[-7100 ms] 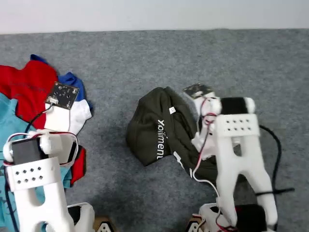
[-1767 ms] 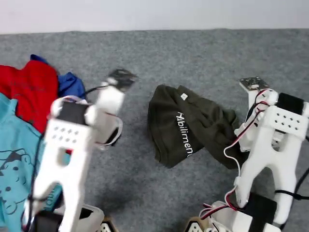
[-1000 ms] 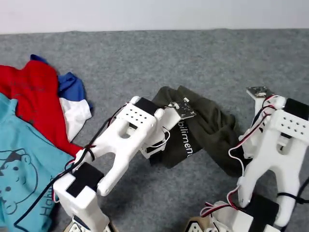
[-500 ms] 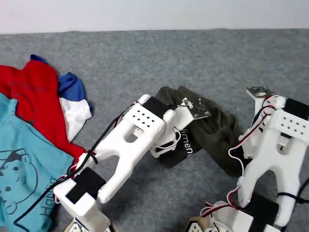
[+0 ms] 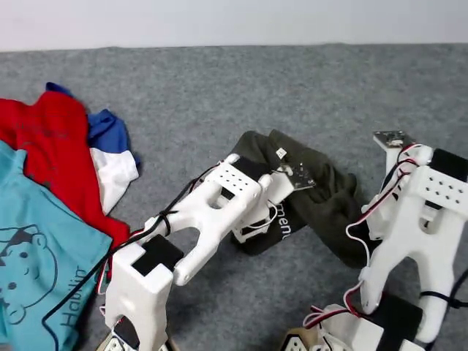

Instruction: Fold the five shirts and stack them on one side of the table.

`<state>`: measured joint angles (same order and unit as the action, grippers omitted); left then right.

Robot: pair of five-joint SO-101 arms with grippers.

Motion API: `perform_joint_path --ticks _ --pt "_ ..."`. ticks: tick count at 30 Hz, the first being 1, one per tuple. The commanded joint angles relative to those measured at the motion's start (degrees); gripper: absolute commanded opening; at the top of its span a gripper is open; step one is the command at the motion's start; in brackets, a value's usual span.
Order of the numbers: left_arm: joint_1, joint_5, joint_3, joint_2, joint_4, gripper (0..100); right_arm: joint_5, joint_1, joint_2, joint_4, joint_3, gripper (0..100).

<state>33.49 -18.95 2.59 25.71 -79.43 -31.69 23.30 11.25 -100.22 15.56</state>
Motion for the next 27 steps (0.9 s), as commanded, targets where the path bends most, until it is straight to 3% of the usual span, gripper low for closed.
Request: perform_joint_path --ticks 1,10,17,27 --pt "-0.53 0.44 -4.53 -2.02 -2.02 3 0.26 0.48 3.21 -2.07 -1.23 0.9" --pt "-9.93 0.62 -16.48 -17.14 -12.84 0 -0.18 0.48 15.78 -2.07 -12.66 0.9" --pt "-20.75 0.7 -23.6 -30.51 -13.45 0 -3.25 1.19 21.93 -1.8 -22.24 0.9" --pt "-32.7 0.7 -23.52 -39.12 -13.63 0 -3.34 13.67 22.02 4.97 -23.91 1.0"
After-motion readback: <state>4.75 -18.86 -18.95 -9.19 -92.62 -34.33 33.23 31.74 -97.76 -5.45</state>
